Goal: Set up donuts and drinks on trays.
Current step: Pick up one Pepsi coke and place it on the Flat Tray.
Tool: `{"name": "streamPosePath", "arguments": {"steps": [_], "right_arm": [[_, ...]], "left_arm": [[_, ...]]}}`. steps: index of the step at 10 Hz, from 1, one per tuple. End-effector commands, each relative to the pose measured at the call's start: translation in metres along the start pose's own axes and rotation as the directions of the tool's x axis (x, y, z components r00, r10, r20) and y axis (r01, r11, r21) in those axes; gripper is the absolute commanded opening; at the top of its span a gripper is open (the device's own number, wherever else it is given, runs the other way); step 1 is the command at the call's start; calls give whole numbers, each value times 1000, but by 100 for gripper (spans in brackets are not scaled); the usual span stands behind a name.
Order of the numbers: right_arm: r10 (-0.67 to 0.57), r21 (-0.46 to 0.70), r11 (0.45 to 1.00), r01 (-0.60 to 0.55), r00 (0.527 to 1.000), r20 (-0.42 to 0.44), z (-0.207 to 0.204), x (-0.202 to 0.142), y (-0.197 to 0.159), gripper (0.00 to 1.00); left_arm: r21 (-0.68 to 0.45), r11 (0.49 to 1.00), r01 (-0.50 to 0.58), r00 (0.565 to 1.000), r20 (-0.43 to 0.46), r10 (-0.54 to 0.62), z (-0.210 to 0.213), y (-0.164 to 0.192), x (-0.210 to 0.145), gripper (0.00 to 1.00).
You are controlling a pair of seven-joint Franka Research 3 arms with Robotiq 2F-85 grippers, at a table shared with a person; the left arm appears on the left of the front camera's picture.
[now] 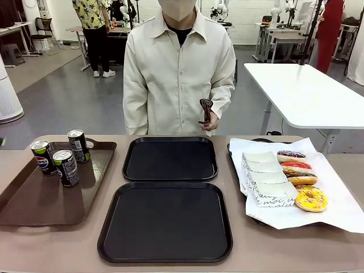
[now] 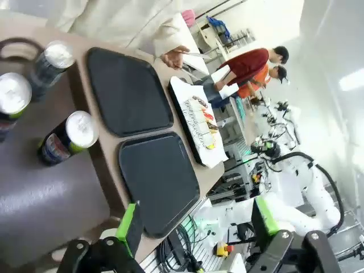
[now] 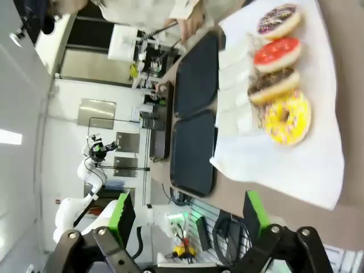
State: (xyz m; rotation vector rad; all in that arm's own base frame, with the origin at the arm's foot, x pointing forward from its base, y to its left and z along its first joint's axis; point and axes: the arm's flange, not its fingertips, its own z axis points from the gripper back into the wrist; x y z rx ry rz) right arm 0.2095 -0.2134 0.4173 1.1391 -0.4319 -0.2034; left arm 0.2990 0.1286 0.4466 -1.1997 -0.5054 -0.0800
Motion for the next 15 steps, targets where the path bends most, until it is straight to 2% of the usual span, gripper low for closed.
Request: {"name": "streamPosePath", "arguments": {"steps": [1,4,5,6,7,15], "right_arm": [[-3,-53,999,-1,997,-79,-14,-34,-10,100],[-33,-109,994,28,999,-41,13,-49,-5,100],[-25,-129,991,24,1000,-6,17,-52,2,100],[-25,-201,979,34,999,48,16,-51,12,100],[-48,-98,994,46,999,-25,26,-34,-11,100],[-48,-98,994,46,999,-25,26,-34,-11,100]], "left_arm": [[28,999,-24,999,-21,24,-6,16,-65,100],[123,990,-66,996,-52,73,30,26,-85,100],[148,987,-67,996,-51,75,36,23,-86,100],[206,976,-70,995,-50,82,35,16,-87,100],[116,988,-101,994,-39,106,56,41,-52,100],[116,988,-101,994,-39,106,56,41,-52,100]]}}
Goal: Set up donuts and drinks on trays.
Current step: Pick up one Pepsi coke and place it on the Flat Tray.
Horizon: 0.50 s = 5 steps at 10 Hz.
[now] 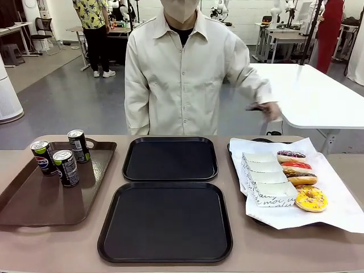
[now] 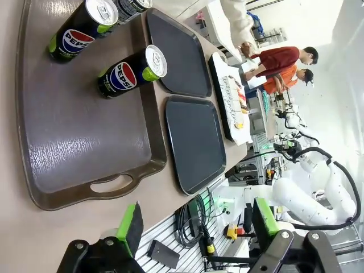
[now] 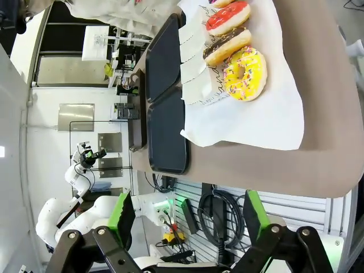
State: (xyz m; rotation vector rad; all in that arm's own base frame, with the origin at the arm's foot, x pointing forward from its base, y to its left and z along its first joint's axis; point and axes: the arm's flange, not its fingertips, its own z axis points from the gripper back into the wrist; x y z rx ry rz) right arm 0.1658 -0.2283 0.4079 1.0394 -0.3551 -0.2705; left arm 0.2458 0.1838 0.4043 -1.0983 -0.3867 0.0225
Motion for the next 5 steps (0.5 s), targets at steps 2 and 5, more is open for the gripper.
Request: {"name": "streamPosePath", "arguments": {"steps": [2,5], "right_arm": [[21,21,1000,-21,1000,-2,-2,2,1,100],[21,21,1000,-21,1000,-2,-2,2,1,100]], "left_arm": [[-13,1000,15,1000,7,-15,0,1,1,100],[-13,1000,15,1000,7,-15,0,1,1,100]]}}
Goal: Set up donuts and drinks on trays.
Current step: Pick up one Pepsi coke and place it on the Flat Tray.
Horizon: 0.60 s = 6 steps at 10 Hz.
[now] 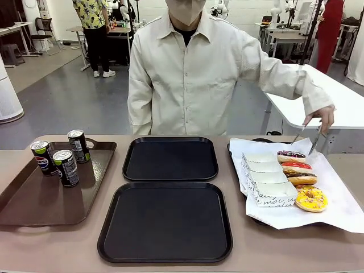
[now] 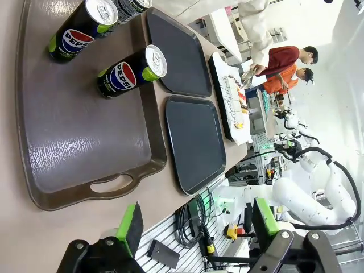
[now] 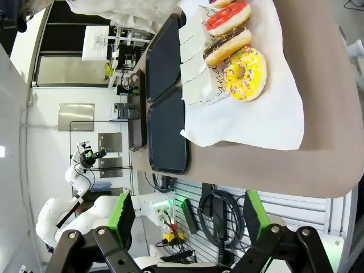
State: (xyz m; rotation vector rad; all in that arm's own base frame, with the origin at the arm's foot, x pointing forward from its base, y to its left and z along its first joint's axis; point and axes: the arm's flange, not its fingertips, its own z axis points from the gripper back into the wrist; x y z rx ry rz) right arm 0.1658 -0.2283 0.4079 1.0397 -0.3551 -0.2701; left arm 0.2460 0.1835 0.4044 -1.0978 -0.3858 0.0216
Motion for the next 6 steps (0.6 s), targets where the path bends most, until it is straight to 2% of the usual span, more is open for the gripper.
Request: {"name": "streamPosePath", "arguments": {"steps": [1,6], "right_arm": [[21,20,1000,-21,1000,-1,-2,2,1,100],[21,20,1000,-21,1000,-1,-2,2,1,100]], "left_arm": [[-13,1000,15,1000,9,-15,0,1,1,100],[-13,1000,15,1000,9,-15,0,1,1,100]]}}
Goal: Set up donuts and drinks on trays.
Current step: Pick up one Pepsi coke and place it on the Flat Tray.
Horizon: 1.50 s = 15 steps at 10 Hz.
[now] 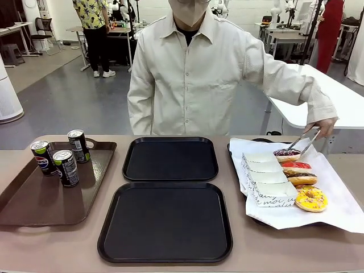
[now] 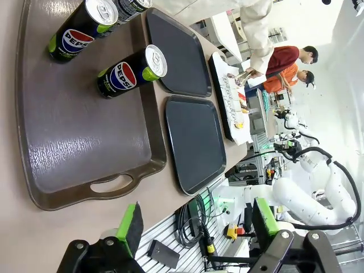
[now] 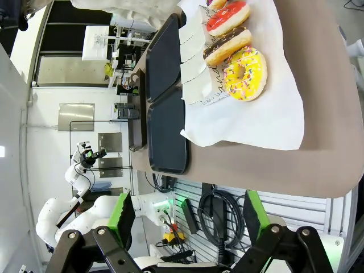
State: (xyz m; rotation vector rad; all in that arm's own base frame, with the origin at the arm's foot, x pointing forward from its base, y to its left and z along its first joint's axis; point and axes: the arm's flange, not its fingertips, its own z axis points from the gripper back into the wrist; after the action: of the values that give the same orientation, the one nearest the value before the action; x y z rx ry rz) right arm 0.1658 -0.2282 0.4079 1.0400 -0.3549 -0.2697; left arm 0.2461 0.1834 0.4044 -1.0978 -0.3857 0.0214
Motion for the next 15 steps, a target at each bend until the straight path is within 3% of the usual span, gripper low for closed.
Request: {"name": "streamPosePath", "arguments": {"steps": [1,8,10,11,12,14,15], "right_arm": [[21,20,1000,-21,1000,-1,-2,2,1,100],[21,20,1000,-21,1000,-1,-2,2,1,100],[21,20,1000,-21,1000,-1,-2,2,1,100],[21,20,1000,-21,1000,-1,-2,2,1,100],[21,20,1000,-21,1000,-1,-2,2,1,100],[21,20,1000,-21,1000,-1,-2,2,1,100],[21,20,1000,-21,1000,-1,-2,2,1,100]], "left_arm": [[-13,1000,15,1000,9,-15,0,1,1,100],[0,1000,0,1000,0,0,0,0,0,100],[130,991,-43,999,39,38,1,-17,21,100],[269,960,-82,997,18,80,-2,-34,39,100],[408,911,-60,995,-49,87,-8,-55,52,100],[568,822,36,973,-206,100,-39,-107,75,100],[683,724,90,959,-256,123,-69,-128,88,100]]}}
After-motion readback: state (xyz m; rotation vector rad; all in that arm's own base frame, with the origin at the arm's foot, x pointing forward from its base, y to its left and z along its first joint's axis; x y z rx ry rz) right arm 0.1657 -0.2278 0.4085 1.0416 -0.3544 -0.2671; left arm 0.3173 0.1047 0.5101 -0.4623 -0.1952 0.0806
